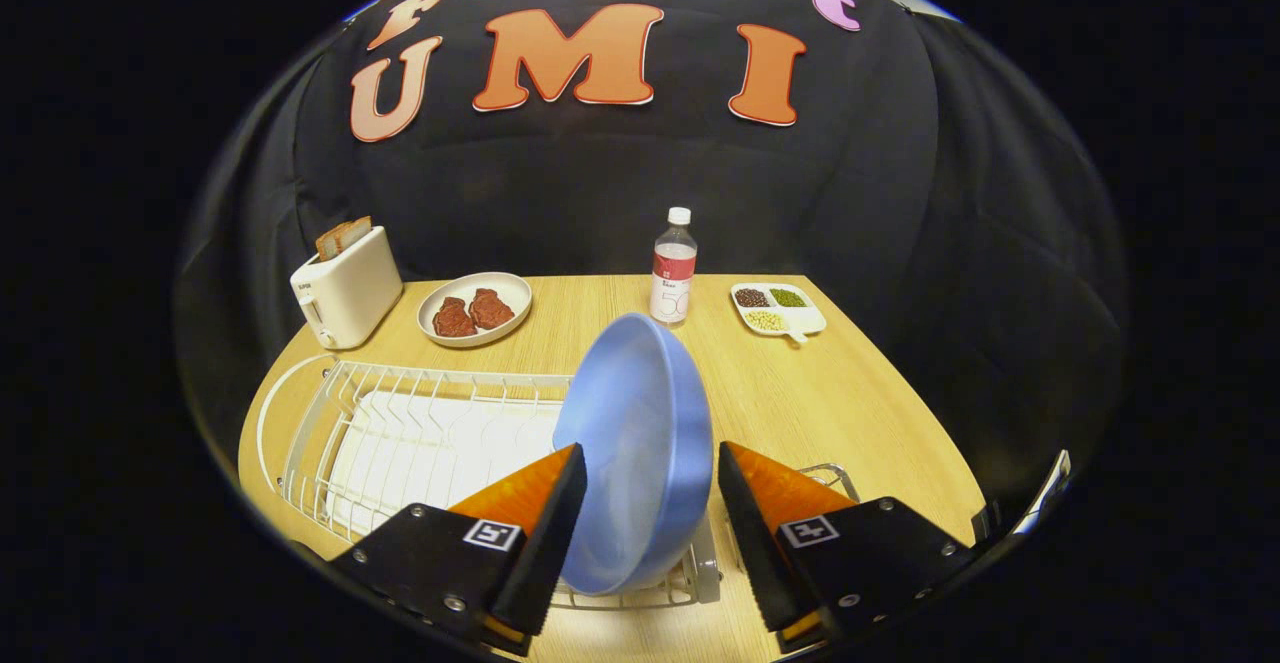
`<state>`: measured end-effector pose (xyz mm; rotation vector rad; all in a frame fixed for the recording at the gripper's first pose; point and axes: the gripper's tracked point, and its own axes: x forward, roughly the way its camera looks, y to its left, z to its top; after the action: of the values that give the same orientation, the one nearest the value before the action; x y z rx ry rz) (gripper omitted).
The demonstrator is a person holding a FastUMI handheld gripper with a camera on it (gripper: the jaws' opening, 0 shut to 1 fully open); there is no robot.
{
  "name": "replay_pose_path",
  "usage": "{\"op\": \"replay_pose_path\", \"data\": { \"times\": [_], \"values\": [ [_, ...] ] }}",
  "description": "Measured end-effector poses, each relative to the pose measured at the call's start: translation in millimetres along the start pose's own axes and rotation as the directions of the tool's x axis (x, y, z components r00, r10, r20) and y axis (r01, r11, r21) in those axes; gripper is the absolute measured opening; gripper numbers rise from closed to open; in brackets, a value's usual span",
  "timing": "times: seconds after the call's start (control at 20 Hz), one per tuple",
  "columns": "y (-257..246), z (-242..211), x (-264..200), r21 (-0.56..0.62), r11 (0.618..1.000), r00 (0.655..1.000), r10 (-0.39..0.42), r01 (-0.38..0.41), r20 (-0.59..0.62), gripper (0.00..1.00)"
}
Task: Take the plate from the dish rack, then take the spoon from the basket and place it into the plate.
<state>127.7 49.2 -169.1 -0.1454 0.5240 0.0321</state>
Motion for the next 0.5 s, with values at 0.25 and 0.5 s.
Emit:
{"op": "replay_pose_path", "data": {
  "times": [0.25,0.5],
  "values": [
    [-12,-3,4,0.018,0.995,0.995,-0.096,0.097,-0.032,0.30],
    [-6,8,1,0.035,0.992,0.992,-0.122,0.123,-0.040,0.18]
  ]
}}
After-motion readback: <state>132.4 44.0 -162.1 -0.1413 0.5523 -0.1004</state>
